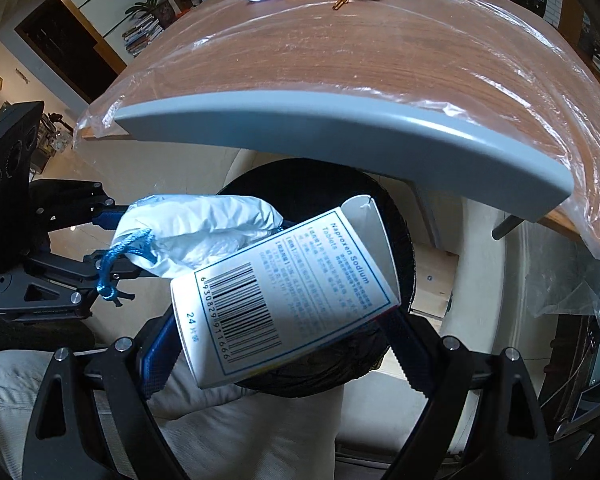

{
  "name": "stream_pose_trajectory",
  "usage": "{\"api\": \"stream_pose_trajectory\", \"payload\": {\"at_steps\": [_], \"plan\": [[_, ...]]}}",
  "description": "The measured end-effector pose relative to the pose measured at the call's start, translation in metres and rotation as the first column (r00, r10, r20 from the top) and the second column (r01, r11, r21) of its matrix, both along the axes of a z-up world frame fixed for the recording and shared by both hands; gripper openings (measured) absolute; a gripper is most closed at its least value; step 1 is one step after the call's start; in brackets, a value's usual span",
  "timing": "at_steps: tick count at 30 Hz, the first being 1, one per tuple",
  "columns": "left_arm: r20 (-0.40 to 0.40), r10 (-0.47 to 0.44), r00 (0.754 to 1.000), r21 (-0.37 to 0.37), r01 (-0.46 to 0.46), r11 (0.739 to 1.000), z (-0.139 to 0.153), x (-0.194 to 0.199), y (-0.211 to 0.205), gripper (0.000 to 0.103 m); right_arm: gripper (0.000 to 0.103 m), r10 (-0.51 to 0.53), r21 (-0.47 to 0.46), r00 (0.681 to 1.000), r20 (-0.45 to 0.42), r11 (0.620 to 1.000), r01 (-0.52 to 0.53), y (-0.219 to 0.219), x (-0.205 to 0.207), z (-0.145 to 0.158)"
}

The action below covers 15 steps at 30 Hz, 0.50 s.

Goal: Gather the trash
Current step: 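Carry the blue bag in the left tool while the right tool carries the white box toward the bin, then open the left tool dropping the blue bag while the right tool drops the white box into the bin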

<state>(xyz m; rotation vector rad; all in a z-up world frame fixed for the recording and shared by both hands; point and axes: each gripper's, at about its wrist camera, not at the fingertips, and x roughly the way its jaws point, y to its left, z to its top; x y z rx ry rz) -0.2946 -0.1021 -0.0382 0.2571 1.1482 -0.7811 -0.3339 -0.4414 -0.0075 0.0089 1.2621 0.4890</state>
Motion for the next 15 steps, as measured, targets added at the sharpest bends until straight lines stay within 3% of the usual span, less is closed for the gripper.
{"api": "stream_pose_trajectory", "payload": {"at_steps": [15], "plan": [[-0.03,-0.034,0.999,0.094,0.036,0.995,-0.036,0.01,-0.006,0.035,0.089,0.036,-0.061,0.999,-0.027,0.997,-0.037,0.013,0.009,-0.03]]}}
